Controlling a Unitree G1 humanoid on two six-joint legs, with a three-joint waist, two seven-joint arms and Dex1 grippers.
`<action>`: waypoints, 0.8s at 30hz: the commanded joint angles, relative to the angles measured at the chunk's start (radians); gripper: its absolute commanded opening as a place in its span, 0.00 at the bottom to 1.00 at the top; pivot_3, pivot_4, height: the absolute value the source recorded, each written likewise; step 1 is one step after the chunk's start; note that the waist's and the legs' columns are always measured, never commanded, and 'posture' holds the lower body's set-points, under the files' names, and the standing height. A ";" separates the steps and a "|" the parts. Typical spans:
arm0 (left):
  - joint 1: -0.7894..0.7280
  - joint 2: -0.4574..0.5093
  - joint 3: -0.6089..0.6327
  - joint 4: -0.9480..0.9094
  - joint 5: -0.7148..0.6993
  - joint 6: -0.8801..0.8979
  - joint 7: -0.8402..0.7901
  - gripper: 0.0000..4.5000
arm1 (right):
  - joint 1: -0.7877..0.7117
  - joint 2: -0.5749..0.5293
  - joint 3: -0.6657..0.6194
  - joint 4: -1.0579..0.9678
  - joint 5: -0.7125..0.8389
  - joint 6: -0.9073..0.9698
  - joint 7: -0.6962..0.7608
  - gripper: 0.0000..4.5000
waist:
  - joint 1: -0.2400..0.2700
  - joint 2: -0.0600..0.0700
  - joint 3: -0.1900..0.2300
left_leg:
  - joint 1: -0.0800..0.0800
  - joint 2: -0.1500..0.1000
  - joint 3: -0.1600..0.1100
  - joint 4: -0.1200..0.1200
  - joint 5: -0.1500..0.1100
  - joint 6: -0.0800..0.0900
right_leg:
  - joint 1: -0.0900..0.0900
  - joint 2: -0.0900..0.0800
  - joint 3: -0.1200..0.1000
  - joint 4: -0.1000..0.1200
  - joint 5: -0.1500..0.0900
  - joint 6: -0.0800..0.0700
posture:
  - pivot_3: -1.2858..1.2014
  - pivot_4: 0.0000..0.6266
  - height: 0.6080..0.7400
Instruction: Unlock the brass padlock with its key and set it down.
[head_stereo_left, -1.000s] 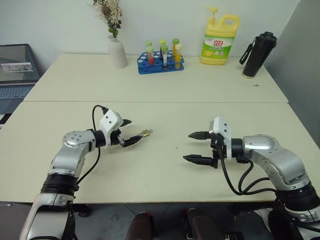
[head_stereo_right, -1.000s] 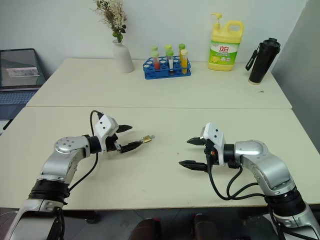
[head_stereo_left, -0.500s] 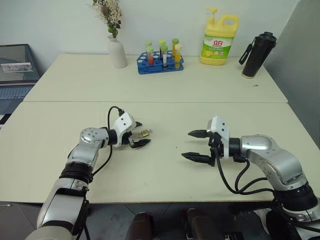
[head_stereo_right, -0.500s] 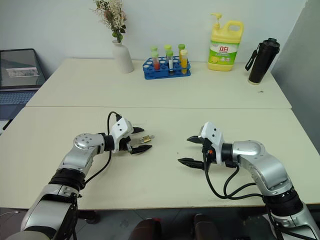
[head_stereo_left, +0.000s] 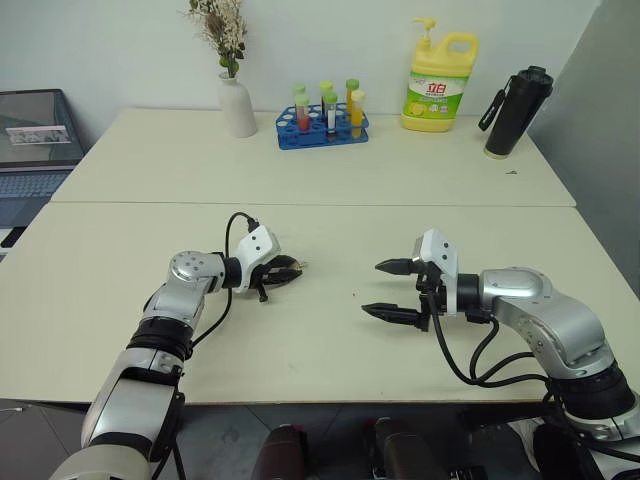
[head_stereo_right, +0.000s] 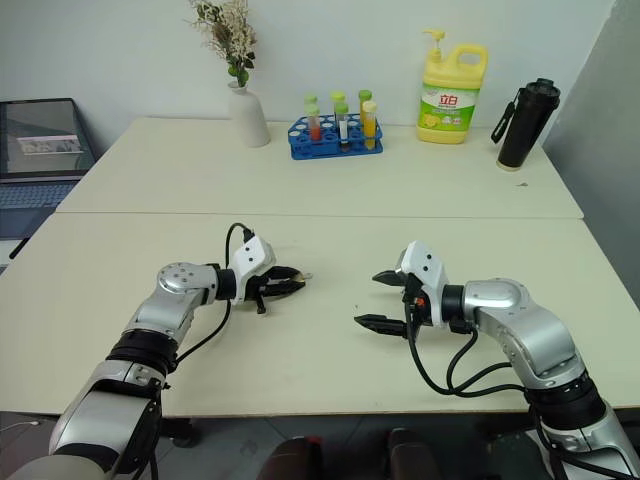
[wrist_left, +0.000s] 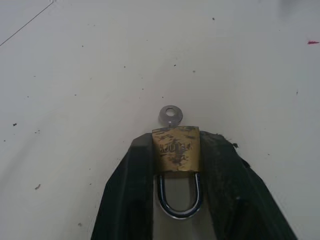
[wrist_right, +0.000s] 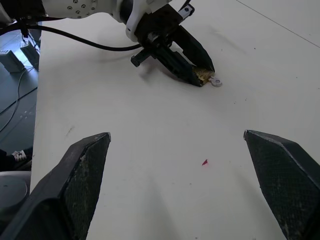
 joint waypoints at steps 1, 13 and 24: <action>0.028 -0.003 -0.025 -0.015 0.031 0.024 -0.001 0.21 | -0.018 -0.003 -0.024 -0.046 0.010 -0.006 -0.009 1.00 | 0.000 0.000 0.000 | 0.000 0.000 0.000 0.000 0.000 0.000 | 0.000 0.000 0.000 0.000 0.000 0.000 | 0.52 0.24 1.00; 0.160 0.000 -0.066 -0.467 0.059 -0.223 0.008 0.21 | 0.066 -0.059 -0.139 -0.012 -0.034 -0.131 -0.039 1.00 | 0.009 0.000 0.000 | -0.003 -0.001 -0.001 0.000 0.000 0.000 | -0.001 -0.005 0.001 -0.002 0.001 -0.001 | 0.52 0.24 1.00; 0.060 0.008 -0.127 -0.450 0.318 -0.875 0.230 0.21 | 0.171 -0.095 -0.247 -0.124 0.156 -0.001 -0.015 1.00 | 0.004 0.000 0.000 | -0.001 -0.001 0.000 -0.001 0.000 0.000 | -0.001 -0.005 0.002 -0.002 0.000 0.000 | 0.52 0.24 1.00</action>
